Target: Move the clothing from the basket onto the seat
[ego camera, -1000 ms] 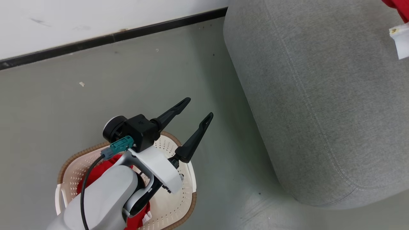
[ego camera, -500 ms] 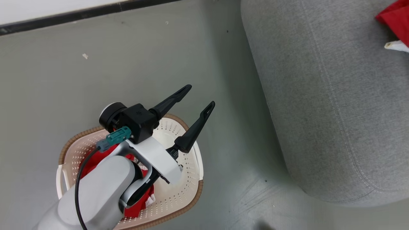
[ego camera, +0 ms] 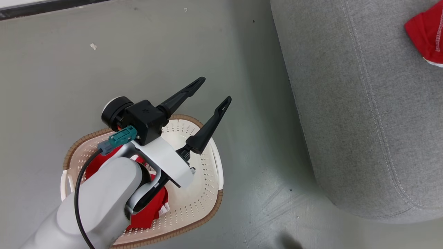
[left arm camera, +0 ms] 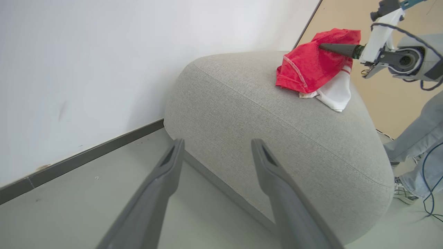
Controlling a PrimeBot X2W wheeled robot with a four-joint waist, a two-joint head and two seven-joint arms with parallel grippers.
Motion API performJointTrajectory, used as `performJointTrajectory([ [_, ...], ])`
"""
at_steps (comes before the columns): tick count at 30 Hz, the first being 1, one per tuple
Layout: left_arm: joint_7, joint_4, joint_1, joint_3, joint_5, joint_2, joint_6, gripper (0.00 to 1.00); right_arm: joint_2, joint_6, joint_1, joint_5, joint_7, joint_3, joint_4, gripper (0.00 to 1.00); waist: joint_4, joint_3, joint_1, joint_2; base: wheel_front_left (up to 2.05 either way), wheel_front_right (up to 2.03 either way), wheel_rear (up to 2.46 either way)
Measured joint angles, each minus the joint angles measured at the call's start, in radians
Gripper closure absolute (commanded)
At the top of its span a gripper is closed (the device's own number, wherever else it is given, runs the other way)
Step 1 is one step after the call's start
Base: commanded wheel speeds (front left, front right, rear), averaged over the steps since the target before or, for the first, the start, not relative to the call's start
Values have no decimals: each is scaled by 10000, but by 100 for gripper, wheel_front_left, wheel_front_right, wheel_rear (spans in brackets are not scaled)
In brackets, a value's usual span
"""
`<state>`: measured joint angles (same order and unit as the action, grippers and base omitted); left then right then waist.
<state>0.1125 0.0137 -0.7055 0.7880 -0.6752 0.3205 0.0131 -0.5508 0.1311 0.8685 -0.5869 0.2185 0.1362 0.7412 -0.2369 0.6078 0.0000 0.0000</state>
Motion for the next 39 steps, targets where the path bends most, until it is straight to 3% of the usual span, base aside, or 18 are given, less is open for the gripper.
performJointTrajectory([
  [21,585,612,8,-29,-104,-178,301,0,201,0,-649,-1379,-1423,1469,901,0,-151,-773,0,0,0,0,0],
  [39,1064,1360,639,-583,-470,-247,332,0,-493,0,-1728,-1941,-989,2464,-77,0,-301,-1999,0,0,0,0,0],
])
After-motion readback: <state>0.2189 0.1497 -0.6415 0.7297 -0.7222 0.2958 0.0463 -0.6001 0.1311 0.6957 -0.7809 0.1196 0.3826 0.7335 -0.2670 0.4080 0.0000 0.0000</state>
